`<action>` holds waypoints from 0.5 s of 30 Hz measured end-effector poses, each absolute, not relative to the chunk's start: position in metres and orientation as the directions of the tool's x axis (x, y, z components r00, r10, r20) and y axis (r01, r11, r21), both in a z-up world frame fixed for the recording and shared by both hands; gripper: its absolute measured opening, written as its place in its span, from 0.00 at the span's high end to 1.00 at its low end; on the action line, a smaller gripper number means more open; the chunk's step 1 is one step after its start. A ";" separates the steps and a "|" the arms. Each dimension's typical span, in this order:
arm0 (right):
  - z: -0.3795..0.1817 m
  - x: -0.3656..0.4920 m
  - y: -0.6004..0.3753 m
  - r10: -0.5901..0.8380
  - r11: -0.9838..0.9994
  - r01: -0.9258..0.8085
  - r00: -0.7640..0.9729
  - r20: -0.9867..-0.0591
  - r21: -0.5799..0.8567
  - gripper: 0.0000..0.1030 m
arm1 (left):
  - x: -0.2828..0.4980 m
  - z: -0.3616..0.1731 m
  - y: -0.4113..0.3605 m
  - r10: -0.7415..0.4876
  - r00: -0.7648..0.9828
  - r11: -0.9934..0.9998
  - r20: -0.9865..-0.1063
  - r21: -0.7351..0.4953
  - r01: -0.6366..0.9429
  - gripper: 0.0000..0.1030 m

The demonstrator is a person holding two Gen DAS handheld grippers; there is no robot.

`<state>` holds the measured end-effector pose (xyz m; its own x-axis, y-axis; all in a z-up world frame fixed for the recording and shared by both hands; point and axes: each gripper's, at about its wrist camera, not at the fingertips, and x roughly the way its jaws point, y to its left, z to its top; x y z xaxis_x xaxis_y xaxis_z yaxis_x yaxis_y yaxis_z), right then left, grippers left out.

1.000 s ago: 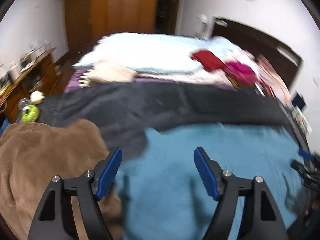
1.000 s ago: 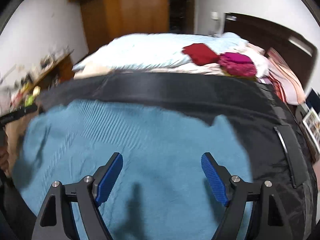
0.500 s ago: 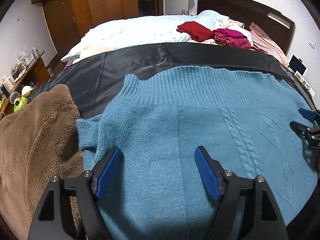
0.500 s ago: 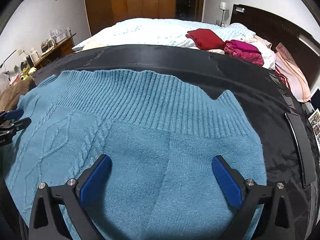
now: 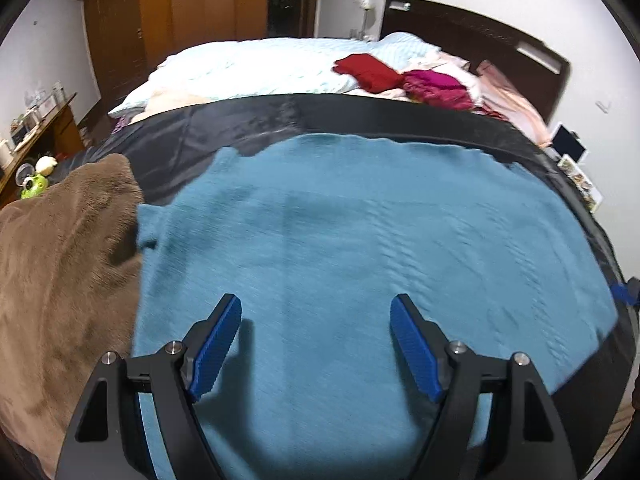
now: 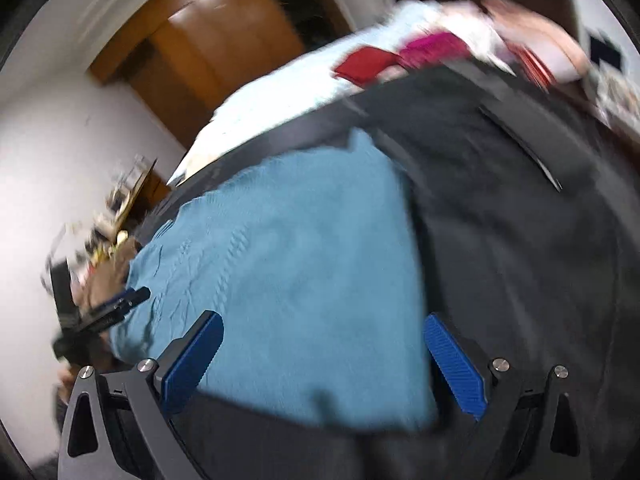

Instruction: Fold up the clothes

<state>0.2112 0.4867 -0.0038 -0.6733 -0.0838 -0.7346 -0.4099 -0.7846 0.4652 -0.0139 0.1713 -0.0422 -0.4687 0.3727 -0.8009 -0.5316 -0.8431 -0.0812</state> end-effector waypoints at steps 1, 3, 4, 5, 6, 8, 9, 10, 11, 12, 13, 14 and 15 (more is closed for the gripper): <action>-0.008 0.222 0.489 -0.091 -0.761 -0.430 -0.670 -0.736 0.486 0.01 | -0.012 -0.044 0.172 0.380 -0.463 -0.839 -0.801 -0.087 -0.537 0.22; -0.015 0.238 0.488 -0.107 -0.729 -0.451 -0.668 -0.736 0.515 0.01 | -0.009 -0.047 0.174 0.393 -0.451 -0.830 -0.801 -0.098 -0.549 0.22; -0.019 0.244 0.486 -0.114 -0.713 -0.461 -0.667 -0.736 0.528 0.01 | -0.008 -0.049 0.174 0.397 -0.448 -0.828 -0.801 -0.103 -0.551 0.22; -0.023 0.249 0.485 -0.121 -0.694 -0.471 -0.669 -0.734 0.544 0.01 | -0.009 -0.050 0.172 0.398 -0.447 -0.830 -0.801 -0.106 -0.548 0.22; -0.026 0.252 0.485 -0.135 -0.672 -0.475 -0.676 -0.725 0.568 0.01 | -0.011 -0.052 0.171 0.398 -0.446 -0.832 -0.801 -0.110 -0.544 0.22; -0.030 0.254 0.485 -0.160 -0.633 -0.477 -0.690 -0.706 0.610 0.01 | -0.012 -0.053 0.168 0.407 -0.441 -0.831 -0.800 -0.124 -0.543 0.22; -0.033 0.254 0.486 -0.165 -0.617 -0.482 -0.694 -0.701 0.622 0.01 | -0.013 -0.053 0.166 0.410 -0.440 -0.831 -0.799 -0.128 -0.542 0.21; -0.035 0.253 0.486 -0.168 -0.602 -0.489 -0.696 -0.698 0.631 0.01 | -0.013 -0.054 0.164 0.409 -0.440 -0.832 -0.799 -0.129 -0.539 0.21; -0.037 0.252 0.486 -0.176 -0.587 -0.490 -0.700 -0.692 0.645 0.01 | -0.013 -0.055 0.163 0.408 -0.441 -0.834 -0.799 -0.130 -0.537 0.21; -0.040 0.251 0.485 -0.187 -0.572 -0.488 -0.705 -0.684 0.659 0.01 | -0.013 -0.055 0.162 0.407 -0.443 -0.835 -0.799 -0.128 -0.536 0.21; -0.042 0.249 0.483 -0.202 -0.558 -0.482 -0.711 -0.673 0.676 0.01 | -0.013 -0.055 0.161 0.406 -0.444 -0.834 -0.799 -0.127 -0.536 0.21; -0.044 0.247 0.482 -0.211 -0.544 -0.481 -0.715 -0.666 0.688 0.01 | -0.013 -0.055 0.161 0.408 -0.442 -0.834 -0.799 -0.129 -0.537 0.21; -0.045 0.245 0.480 -0.205 -0.536 -0.487 -0.718 -0.665 0.690 0.01 | -0.013 -0.055 0.160 0.410 -0.439 -0.834 -0.799 -0.133 -0.536 0.21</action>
<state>0.2447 0.4801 -0.0454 -0.7178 -0.2049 -0.6655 -0.4867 -0.5358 0.6899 -0.0131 0.1601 -0.0555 -0.4393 0.4101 -0.7993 -0.5360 -0.8336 -0.1331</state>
